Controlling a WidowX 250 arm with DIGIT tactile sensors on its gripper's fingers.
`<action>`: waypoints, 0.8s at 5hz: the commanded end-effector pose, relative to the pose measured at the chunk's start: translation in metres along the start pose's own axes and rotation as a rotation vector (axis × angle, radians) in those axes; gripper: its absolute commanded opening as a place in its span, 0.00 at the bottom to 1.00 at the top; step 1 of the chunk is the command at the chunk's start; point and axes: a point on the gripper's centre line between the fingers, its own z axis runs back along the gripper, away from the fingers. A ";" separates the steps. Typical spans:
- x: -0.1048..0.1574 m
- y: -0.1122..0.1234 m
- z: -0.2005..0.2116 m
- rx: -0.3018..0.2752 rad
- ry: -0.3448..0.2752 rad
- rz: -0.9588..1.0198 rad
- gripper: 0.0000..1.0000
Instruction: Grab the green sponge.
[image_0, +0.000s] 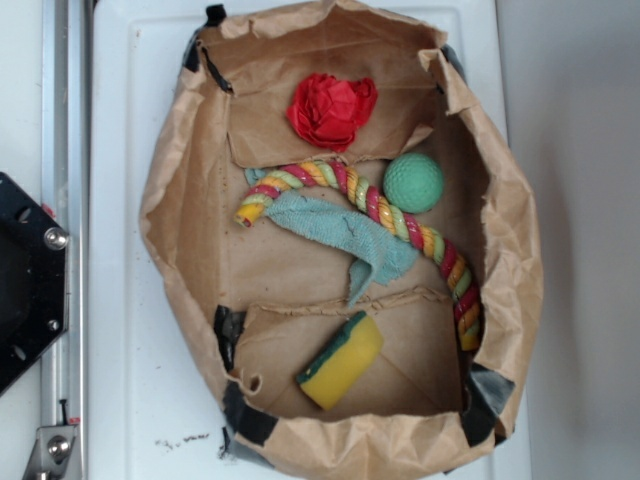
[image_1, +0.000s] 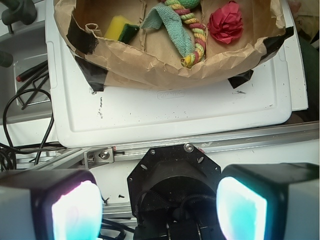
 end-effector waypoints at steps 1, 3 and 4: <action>0.000 0.000 0.000 0.000 0.000 0.000 1.00; 0.072 -0.006 -0.010 -0.012 -0.050 0.125 1.00; 0.093 -0.005 -0.024 -0.035 -0.056 0.115 1.00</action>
